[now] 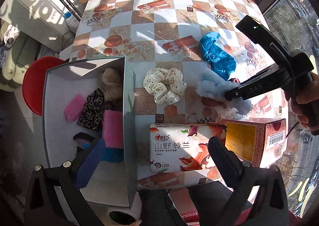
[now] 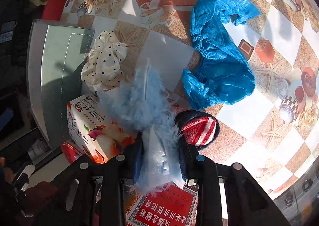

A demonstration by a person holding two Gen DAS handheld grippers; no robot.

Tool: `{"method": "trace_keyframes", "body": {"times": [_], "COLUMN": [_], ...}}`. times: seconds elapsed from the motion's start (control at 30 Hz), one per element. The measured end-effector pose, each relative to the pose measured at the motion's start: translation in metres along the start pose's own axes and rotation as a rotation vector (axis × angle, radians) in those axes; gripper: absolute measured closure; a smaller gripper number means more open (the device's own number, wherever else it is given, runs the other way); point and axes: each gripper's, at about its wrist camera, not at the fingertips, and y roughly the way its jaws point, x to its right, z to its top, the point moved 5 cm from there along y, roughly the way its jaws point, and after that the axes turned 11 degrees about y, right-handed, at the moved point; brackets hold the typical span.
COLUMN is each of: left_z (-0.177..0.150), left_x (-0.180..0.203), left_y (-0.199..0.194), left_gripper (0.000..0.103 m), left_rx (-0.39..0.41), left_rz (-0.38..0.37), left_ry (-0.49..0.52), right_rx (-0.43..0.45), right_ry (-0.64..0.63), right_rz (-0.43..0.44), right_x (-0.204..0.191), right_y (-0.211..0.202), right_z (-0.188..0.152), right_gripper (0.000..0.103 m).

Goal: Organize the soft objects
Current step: 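Grasp the red-striped knit hat with the right tool while the left tool reaches the blue fabric, then grasp the blue fabric with the left tool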

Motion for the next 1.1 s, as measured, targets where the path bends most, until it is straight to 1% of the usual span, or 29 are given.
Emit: {"method": "trace_keyframes", "body": {"times": [0.13, 0.27, 0.33, 0.37, 0.4, 0.43, 0.47, 0.5, 0.57, 0.67, 0.73, 0.8, 0.93, 0.97, 1.03, 1.1], "left_z": [0.026, 0.062, 0.083, 0.093, 0.103, 0.113, 0.121, 0.129, 0.143, 0.16, 0.172, 0.18, 0.189, 0.191, 0.194, 0.196], "left_x": [0.014, 0.033, 0.044, 0.051, 0.058, 0.066, 0.074, 0.083, 0.101, 0.123, 0.135, 0.146, 0.162, 0.164, 0.166, 0.166], "left_y": [0.009, 0.024, 0.034, 0.04, 0.045, 0.05, 0.056, 0.061, 0.073, 0.094, 0.112, 0.128, 0.154, 0.158, 0.165, 0.172], "left_gripper": [0.0, 0.0, 0.0, 0.0, 0.0, 0.0, 0.0, 0.0, 0.0, 0.0, 0.0, 0.0, 0.0, 0.0, 0.0, 0.0], "left_rx": [-0.001, -0.011, -0.021, -0.031, -0.035, -0.037, -0.043, -0.048, -0.056, -0.072, -0.096, -0.118, -0.136, -0.136, -0.135, -0.144], "left_rz": [-0.026, -0.059, -0.079, -0.085, -0.086, -0.085, -0.075, -0.067, -0.05, -0.006, 0.019, 0.027, 0.06, 0.06, 0.06, 0.065], "left_ry": [0.047, 0.093, 0.118, 0.131, 0.146, 0.166, 0.19, 0.218, 0.278, 0.367, 0.402, 0.418, 0.444, 0.442, 0.432, 0.417], "right_rx": [0.126, 0.223, 0.263, 0.288, 0.306, 0.313, 0.326, 0.35, 0.38, 0.394, 0.395, 0.408, 0.446, 0.448, 0.459, 0.449], "right_ry": [0.201, 0.435, 0.538, 0.588, 0.625, 0.656, 0.684, 0.706, 0.741, 0.811, 0.831, 0.829, 0.826, 0.845, 0.9, 0.934], "right_rz": [0.036, 0.062, 0.087, 0.113, 0.146, 0.183, 0.206, 0.213, 0.213, 0.181, 0.171, 0.157, 0.024, 0.012, 0.068, 0.123], "right_x": [0.064, 0.131, 0.155, 0.165, 0.173, 0.178, 0.183, 0.186, 0.191, 0.201, 0.203, 0.203, 0.209, 0.217, 0.228, 0.233], "right_y": [-0.027, -0.044, -0.044, -0.042, -0.04, -0.038, -0.037, -0.038, -0.04, -0.035, -0.032, -0.032, -0.035, -0.035, -0.032, -0.025], "right_z": [-0.022, -0.047, -0.061, -0.066, -0.073, -0.083, -0.09, -0.098, -0.113, -0.132, -0.138, -0.139, -0.133, -0.132, -0.125, -0.113], "right_gripper": [0.07, 0.07, 0.07, 0.066, 0.046, 0.032, 0.009, 0.006, 0.006, 0.006, 0.006, 0.006, 0.006, 0.006, 0.006, 0.006]}}
